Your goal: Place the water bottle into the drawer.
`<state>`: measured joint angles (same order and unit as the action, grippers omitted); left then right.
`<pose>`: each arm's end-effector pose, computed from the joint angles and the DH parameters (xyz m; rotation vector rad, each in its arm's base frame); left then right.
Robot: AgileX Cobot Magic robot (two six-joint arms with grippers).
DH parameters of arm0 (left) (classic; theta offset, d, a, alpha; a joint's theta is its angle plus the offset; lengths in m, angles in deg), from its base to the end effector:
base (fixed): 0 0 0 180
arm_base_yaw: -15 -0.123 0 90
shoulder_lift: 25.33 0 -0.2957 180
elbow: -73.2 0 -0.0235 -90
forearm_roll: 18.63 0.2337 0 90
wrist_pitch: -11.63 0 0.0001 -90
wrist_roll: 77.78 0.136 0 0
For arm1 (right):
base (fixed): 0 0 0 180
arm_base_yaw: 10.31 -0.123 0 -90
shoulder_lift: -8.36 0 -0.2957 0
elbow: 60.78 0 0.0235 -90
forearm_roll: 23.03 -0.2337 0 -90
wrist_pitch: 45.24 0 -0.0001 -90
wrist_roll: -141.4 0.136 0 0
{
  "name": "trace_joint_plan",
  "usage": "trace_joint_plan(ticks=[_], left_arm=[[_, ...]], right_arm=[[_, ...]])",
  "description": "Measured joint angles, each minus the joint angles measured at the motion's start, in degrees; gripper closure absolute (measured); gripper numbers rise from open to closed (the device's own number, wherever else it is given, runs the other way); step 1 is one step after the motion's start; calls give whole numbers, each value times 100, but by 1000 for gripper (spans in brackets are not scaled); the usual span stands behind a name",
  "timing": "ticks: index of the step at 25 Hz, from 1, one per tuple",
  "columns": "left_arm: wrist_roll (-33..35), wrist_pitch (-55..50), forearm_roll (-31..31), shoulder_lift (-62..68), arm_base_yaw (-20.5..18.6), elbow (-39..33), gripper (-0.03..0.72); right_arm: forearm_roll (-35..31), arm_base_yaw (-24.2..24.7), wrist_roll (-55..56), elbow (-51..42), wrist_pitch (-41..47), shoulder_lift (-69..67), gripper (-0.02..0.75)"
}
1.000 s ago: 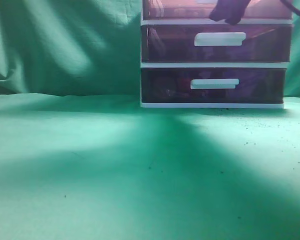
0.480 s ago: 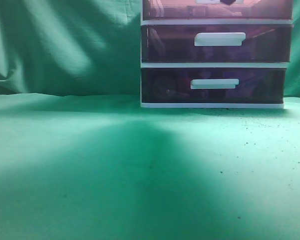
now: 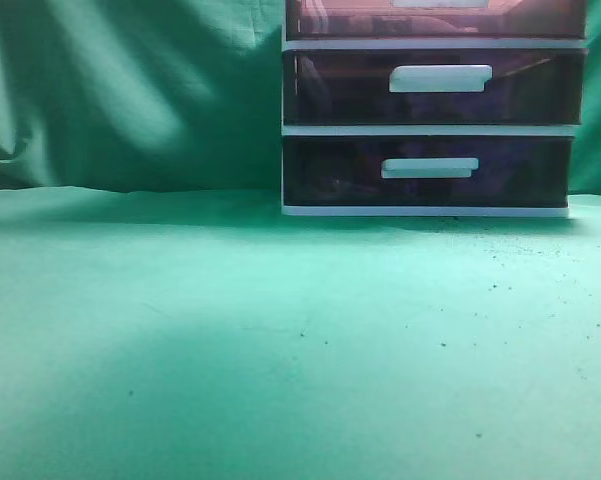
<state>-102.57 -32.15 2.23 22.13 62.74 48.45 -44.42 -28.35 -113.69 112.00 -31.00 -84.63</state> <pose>0.1161 -0.0779 0.3808 0.5014 1.9350 -0.3993 0.3516 0.1274 0.3459 -1.2234 1.5739 -0.3214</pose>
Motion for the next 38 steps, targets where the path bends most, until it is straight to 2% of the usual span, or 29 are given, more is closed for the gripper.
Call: trace_joint_plan(ticks=[3, 6, 10, 14, 19, 31, 38], left_arm=[[559, 50, -362, -568, 0, 0, 688], [1160, 55, -794, -1257, 0, -124, 688], [1384, 52, -1017, -2294, 0, -604, 688], [1420, 52, -1041, -3175, 0, -1062, 688], [1434, 52, -1024, -4073, 0, -1627, 688], [1434, -72, -1139, -4107, 0, -2496, 688], [1475, -4, -770, -4107, 0, -2885, 688]], right_arm=[[-430, 0, 416, -13, 1288, 604, 636], [-811, 0, 1367, -13, 1995, 1143, 738], [-939, 0, 2892, -13, 2462, 1835, 738], [-993, 0, 3652, -13, 3141, 2505, 738], [-1540, 0, 3763, -339, 3767, 3338, 738], [-2088, 0, 3593, -2234, 3650, 5984, 738], [-2247, 0, 3499, -2991, 3388, 7313, 738]])
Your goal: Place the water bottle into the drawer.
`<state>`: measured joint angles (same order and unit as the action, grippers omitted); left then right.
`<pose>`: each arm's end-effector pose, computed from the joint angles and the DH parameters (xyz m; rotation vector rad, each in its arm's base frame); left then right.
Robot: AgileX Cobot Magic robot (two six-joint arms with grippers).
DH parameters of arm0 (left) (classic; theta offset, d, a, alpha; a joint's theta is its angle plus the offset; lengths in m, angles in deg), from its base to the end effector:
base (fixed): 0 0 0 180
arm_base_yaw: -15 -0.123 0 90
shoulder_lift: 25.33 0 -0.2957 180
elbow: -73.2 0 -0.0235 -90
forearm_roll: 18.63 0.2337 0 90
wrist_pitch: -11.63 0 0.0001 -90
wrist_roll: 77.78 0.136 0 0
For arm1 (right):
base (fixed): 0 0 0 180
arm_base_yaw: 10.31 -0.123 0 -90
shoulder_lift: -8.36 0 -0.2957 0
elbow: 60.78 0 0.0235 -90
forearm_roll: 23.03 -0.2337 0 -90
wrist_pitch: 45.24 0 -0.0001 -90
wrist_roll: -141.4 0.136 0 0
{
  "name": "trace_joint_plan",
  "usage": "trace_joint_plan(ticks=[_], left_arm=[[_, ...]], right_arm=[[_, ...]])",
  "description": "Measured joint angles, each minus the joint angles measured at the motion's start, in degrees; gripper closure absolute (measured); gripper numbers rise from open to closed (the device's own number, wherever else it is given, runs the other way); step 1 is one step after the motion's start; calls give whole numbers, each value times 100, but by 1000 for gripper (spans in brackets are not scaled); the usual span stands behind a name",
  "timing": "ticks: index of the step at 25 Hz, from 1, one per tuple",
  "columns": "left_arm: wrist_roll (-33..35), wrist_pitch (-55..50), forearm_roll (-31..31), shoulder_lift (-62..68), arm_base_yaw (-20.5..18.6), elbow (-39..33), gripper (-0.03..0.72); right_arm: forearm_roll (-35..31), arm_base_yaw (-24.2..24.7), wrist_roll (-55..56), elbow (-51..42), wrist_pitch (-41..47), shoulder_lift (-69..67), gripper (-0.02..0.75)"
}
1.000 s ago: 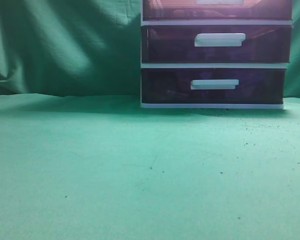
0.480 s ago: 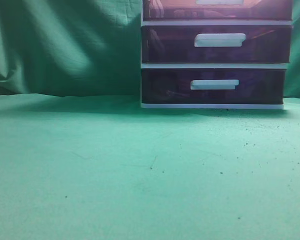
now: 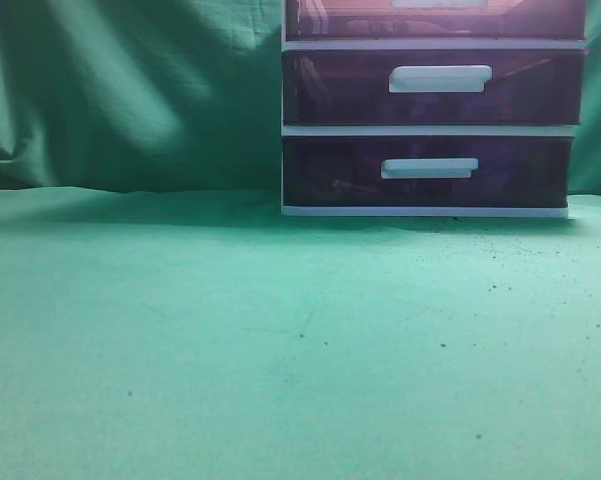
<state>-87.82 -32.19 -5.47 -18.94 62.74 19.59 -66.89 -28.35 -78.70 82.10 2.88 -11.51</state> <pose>0.0344 -0.0060 0.2627 0.6232 1.7093 -0.4577 -0.0018 0.0732 0.3587 -0.7633 1.5095 0.5911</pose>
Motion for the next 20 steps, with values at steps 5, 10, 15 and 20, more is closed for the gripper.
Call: trace_joint_plan(ticks=[5, 10, 15, 20], left_arm=[[0, 45, 37, 0, 0, -70, 688], [14, 46, 37, 0, 0, -70, 688], [26, 46, 37, 0, 0, -70, 688], [36, 46, 37, 0, 0, -70, 688]], right_arm=[[-30, 0, 0, -46, -11, 295, 738], [-43, 0, 0, -46, -11, 300, 738], [130, 0, -235, -46, -93, 300, 738], [1240, 12, 686, -698, -1137, 309, 738]])
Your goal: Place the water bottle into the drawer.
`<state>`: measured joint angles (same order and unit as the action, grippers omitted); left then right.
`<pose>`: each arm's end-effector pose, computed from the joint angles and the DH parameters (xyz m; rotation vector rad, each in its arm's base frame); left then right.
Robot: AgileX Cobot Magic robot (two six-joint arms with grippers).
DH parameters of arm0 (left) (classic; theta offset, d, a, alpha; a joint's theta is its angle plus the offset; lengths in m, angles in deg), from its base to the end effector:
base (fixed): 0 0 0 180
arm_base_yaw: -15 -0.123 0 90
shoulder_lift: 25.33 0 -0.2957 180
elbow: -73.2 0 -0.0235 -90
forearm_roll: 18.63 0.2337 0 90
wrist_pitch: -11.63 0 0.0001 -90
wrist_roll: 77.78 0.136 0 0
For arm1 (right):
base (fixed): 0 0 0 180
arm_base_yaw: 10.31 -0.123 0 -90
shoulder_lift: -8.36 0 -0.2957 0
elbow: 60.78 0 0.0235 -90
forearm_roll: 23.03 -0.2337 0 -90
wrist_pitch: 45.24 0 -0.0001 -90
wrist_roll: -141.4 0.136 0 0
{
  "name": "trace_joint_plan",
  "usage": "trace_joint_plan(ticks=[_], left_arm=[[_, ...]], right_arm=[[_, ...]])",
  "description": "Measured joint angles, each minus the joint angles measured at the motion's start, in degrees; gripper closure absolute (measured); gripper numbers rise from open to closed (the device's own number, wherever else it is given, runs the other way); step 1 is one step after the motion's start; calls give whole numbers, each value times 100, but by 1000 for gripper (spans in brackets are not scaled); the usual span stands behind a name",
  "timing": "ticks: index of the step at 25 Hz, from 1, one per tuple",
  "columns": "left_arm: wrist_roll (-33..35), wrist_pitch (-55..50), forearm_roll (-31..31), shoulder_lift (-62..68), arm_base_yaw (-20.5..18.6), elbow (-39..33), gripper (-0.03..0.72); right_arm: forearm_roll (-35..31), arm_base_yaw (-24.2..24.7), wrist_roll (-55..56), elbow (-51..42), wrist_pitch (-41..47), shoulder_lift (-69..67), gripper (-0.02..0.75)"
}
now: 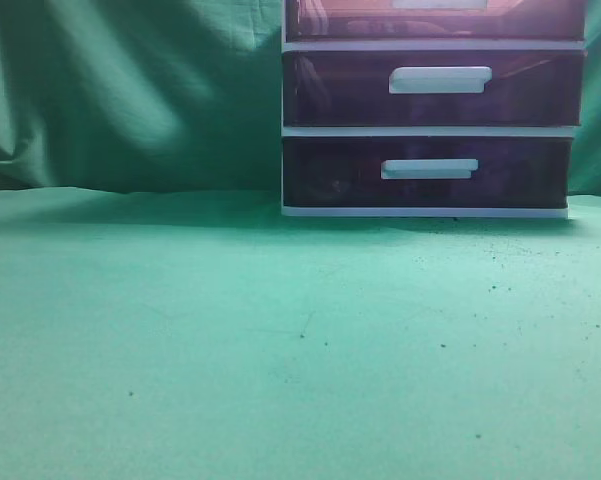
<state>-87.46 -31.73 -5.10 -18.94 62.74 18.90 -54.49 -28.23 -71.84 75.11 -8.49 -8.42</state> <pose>0.0357 -0.0068 0.2600 0.6327 1.7078 -0.4452 0.0236 0.0523 0.3349 -0.5913 1.5319 0.4028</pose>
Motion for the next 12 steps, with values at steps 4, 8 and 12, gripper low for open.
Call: trace_joint_plan(ticks=[4, 8, 12], left_arm=[[0, 0, 0, 0, 0, 0, 688], [0, 0, 3, 0, 0, 0, 688], [2, 0, 12, 0, 0, 0, 688]], right_arm=[[1575, 345, 1578, -1080, -783, 114, 738], [2707, 1011, 2711, -1923, -1065, 426, 738], [2938, 1800, 2985, -2672, -1193, 919, 738]])
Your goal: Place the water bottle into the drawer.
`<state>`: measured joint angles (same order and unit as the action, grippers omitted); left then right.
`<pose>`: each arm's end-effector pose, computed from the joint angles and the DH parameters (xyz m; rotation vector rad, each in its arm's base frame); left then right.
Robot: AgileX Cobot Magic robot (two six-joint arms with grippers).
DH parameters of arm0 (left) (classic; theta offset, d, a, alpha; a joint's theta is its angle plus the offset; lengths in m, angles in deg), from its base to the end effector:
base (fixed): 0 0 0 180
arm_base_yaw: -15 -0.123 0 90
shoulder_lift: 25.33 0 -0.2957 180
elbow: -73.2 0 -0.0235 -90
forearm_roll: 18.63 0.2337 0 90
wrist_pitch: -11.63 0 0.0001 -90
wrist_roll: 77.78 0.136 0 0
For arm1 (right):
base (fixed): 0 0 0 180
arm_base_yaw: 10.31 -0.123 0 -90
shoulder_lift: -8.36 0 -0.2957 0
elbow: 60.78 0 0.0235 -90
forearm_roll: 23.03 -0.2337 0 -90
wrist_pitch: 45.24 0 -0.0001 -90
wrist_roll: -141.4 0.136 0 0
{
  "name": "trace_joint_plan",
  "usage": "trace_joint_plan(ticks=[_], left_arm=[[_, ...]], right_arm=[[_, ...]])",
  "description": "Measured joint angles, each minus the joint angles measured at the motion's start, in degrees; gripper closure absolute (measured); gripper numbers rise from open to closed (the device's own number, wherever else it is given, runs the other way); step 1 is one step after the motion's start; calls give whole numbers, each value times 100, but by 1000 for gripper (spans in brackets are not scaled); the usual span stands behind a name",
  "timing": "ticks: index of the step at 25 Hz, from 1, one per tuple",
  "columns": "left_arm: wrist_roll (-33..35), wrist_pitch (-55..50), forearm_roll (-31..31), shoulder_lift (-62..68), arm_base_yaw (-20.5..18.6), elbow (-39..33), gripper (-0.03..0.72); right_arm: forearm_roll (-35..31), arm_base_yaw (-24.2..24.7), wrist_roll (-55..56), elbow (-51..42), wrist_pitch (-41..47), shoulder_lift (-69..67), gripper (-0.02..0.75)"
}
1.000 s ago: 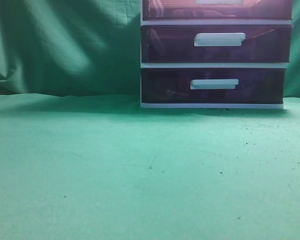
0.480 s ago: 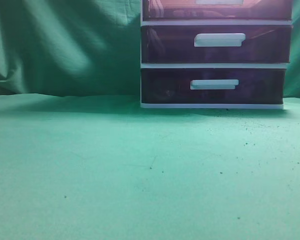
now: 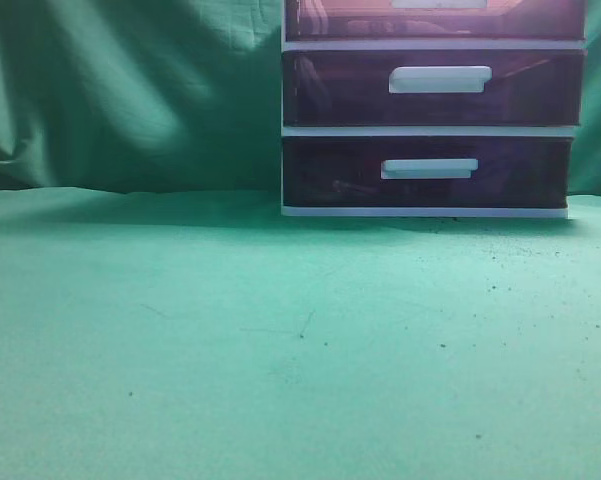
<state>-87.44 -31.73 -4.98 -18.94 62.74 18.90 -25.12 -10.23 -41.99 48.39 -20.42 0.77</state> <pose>0.0358 -0.0067 0.2600 0.6332 1.7071 -0.4427 0.0635 0.0020 0.2008 -0.0331 1.8013 -0.0058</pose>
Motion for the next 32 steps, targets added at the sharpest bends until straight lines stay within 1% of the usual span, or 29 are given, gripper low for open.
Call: trace_joint_plan(ticks=[1, 3, 9, 14, 32], left_arm=[[0, 0, 0, 0, 0, 0, 688], [0, 0, 2, 0, 0, 0, 688], [0, 8, 12, 0, 0, 0, 688], [10, 8, 12, 0, 0, 0, 688], [10, 8, 12, 0, 0, 0, 688]], right_arm=[[13, 127, 47, -154, -12, 39, 738], [34, 233, 89, -405, -12, 59, 738], [38, 257, 112, -812, 2, 59, 738], [38, 257, 112, -812, -124, 59, 738], [38, 257, 101, -815, -128, 59, 738]])
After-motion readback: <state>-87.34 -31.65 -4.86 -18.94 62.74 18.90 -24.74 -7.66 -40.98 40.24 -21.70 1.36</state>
